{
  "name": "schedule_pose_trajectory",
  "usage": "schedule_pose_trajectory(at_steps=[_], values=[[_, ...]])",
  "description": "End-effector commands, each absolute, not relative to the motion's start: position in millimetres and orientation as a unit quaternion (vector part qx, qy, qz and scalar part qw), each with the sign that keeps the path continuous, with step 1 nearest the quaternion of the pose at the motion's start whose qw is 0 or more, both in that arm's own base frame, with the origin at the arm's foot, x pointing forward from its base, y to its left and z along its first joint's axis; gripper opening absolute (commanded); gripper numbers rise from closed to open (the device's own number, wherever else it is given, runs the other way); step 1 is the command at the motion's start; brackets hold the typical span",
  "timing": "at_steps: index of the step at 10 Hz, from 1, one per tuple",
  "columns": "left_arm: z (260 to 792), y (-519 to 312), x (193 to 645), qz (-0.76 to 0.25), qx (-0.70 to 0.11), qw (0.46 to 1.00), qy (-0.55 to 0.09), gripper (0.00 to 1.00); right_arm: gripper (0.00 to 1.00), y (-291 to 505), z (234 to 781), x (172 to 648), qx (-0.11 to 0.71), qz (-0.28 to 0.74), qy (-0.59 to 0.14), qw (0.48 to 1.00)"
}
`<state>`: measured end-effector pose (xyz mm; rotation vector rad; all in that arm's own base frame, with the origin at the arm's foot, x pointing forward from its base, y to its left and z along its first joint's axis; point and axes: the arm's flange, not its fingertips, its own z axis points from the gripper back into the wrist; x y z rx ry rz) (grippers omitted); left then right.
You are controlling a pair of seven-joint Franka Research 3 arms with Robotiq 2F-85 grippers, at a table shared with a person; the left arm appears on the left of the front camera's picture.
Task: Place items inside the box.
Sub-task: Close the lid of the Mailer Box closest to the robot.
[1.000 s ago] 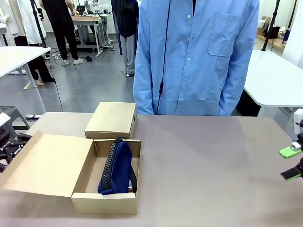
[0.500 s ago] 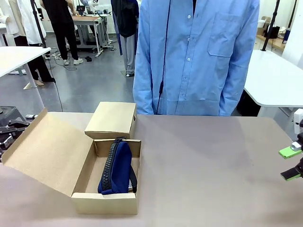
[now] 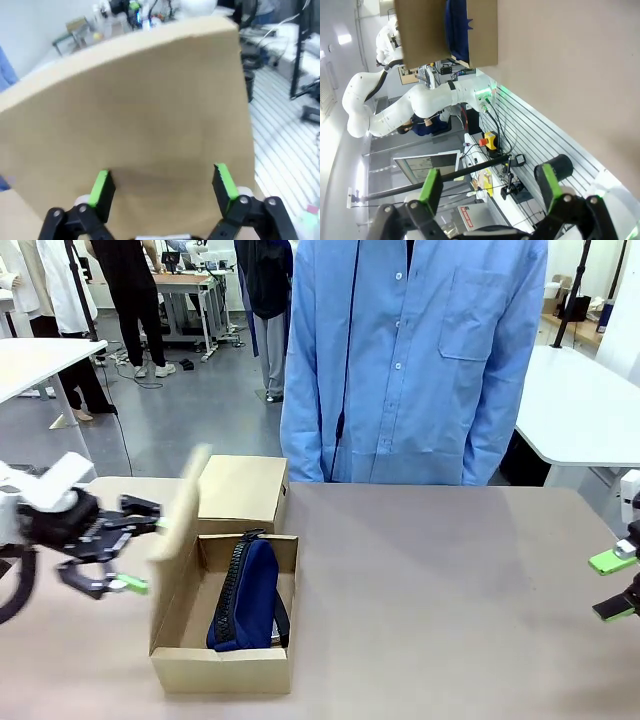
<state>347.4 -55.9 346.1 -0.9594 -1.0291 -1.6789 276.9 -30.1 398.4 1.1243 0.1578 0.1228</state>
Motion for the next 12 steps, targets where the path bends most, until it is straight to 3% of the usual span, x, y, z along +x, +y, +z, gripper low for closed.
schedule_pose_trajectory(at_steps=[1,4,12], values=[[306,-113,286,-0.701,-0.344,0.46,-0.423,1.0,1.0,-29,400,277,0.538,0.052,0.071,0.838],[308,-120,288,-0.672,-0.324,0.473,-0.468,1.0,1.0,-29,400,277,0.538,0.052,0.071,0.838],[267,-124,282,-0.709,-0.319,0.49,-0.395,1.0,1.0,-29,400,277,0.538,0.052,0.071,0.838]])
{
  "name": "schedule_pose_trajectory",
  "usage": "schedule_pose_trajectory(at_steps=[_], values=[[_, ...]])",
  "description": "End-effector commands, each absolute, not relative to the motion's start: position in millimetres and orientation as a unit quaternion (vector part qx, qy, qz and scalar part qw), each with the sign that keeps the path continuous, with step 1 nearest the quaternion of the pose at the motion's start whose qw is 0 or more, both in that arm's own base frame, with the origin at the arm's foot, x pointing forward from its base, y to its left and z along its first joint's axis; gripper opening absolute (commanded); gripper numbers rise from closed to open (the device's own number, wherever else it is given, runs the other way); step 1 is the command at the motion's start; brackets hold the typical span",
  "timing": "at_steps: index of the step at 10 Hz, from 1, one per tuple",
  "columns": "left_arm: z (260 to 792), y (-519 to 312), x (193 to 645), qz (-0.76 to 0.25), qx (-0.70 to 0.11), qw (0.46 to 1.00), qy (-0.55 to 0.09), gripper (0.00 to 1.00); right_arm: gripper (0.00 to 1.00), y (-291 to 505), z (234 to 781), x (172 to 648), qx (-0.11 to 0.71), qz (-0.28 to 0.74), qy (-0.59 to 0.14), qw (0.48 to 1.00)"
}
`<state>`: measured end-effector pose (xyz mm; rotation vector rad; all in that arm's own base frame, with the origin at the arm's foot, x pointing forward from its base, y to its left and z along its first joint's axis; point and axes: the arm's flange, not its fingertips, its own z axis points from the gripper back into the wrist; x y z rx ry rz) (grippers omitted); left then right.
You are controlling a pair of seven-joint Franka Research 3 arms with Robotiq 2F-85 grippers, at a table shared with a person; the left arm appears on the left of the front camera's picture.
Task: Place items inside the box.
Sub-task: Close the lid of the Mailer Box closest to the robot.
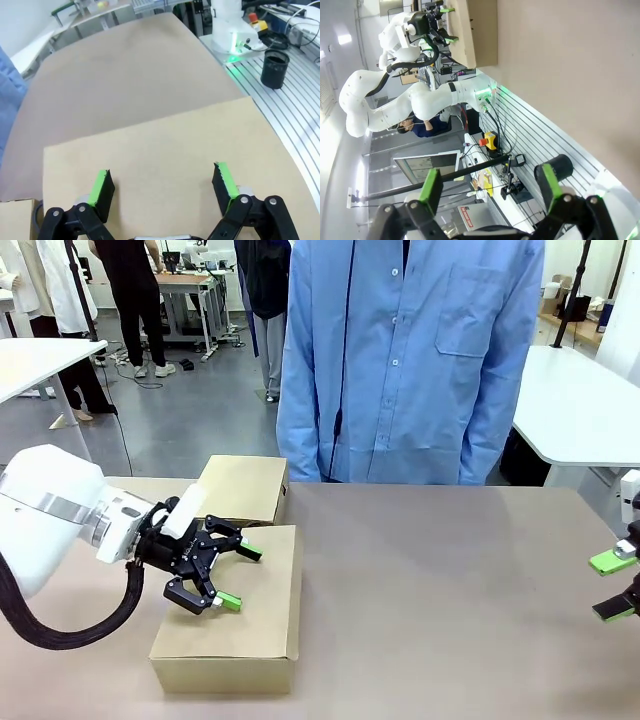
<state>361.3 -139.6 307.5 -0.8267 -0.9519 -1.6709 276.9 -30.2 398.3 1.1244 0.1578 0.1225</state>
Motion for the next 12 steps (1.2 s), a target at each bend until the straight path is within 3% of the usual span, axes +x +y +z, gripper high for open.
schedule_pose_trajectory(at_steps=[1,5,8,9,10,11,12], values=[[266,-122,283,-0.708,-0.32,0.49,-0.395,1.0,1.0,-29,400,277,0.538,0.052,0.071,0.838],[301,-83,276,-0.652,-0.355,0.506,-0.438,1.0,1.0,-29,400,277,0.538,0.052,0.071,0.838],[358,28,274,-0.524,-0.499,0.526,-0.447,1.0,1.0,-29,400,277,0.538,0.052,0.071,0.838],[367,63,279,-0.463,-0.539,0.554,-0.433,1.0,1.0,-29,400,277,0.538,0.052,0.071,0.838],[375,92,286,-0.339,-0.567,0.619,-0.424,1.0,1.0,-29,400,277,0.538,0.052,0.071,0.838],[377,113,287,-0.248,-0.584,0.684,-0.36,1.0,1.0,-29,400,277,0.538,0.052,0.071,0.838],[375,127,288,-0.197,-0.615,0.706,-0.29,1.0,1.0,-29,400,277,0.538,0.052,0.071,0.838]])
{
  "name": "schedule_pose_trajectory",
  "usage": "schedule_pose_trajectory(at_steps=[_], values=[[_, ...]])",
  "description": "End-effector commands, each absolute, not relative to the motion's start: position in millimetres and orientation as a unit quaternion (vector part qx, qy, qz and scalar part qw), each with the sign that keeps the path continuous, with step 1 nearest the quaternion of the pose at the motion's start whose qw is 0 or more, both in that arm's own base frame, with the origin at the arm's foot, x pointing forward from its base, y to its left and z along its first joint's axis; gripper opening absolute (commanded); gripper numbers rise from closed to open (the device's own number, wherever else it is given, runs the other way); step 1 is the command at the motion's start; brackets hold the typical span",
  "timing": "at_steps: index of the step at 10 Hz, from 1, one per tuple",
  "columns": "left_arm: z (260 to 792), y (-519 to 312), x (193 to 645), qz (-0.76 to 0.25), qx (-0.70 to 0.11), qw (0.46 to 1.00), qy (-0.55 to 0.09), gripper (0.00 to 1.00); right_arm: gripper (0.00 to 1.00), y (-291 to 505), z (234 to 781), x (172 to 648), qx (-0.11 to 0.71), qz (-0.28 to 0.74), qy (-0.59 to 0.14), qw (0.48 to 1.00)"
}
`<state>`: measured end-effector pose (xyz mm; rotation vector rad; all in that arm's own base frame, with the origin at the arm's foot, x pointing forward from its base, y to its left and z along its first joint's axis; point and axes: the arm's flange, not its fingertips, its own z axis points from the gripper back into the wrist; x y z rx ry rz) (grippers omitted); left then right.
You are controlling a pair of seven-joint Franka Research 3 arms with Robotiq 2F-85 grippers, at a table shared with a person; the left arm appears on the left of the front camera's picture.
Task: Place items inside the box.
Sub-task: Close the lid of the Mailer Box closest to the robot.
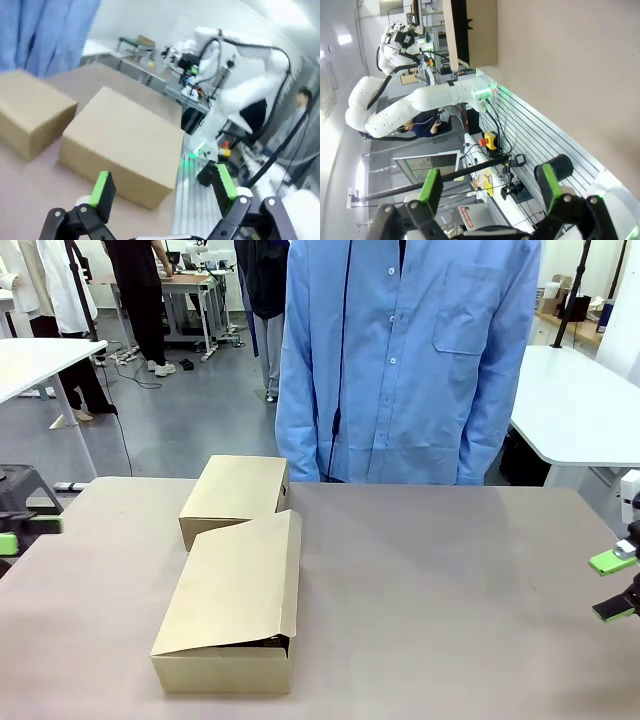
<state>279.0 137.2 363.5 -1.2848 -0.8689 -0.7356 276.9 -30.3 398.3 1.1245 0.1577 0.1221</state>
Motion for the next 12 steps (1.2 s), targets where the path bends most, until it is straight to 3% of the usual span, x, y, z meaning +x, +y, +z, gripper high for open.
schedule_pose_trajectory(at_steps=[1,3,4,5,12], values=[[371,136,291,-0.158,-0.632,0.713,-0.259,1.0,1.0,-29,400,277,0.538,0.052,0.071,0.838],[354,139,304,-0.136,-0.656,0.71,-0.216,1.0,1.0,-29,400,277,0.538,0.052,0.071,0.838],[343,137,311,-0.139,-0.649,0.716,-0.219,1.0,1.0,-29,400,277,0.538,0.052,0.071,0.838],[350,143,290,-0.165,-0.636,0.715,-0.241,1.0,1.0,-29,400,277,0.538,0.052,0.071,0.838],[350,143,290,-0.165,-0.636,0.715,-0.241,1.0,1.0,-29,400,277,0.538,0.052,0.071,0.838]])
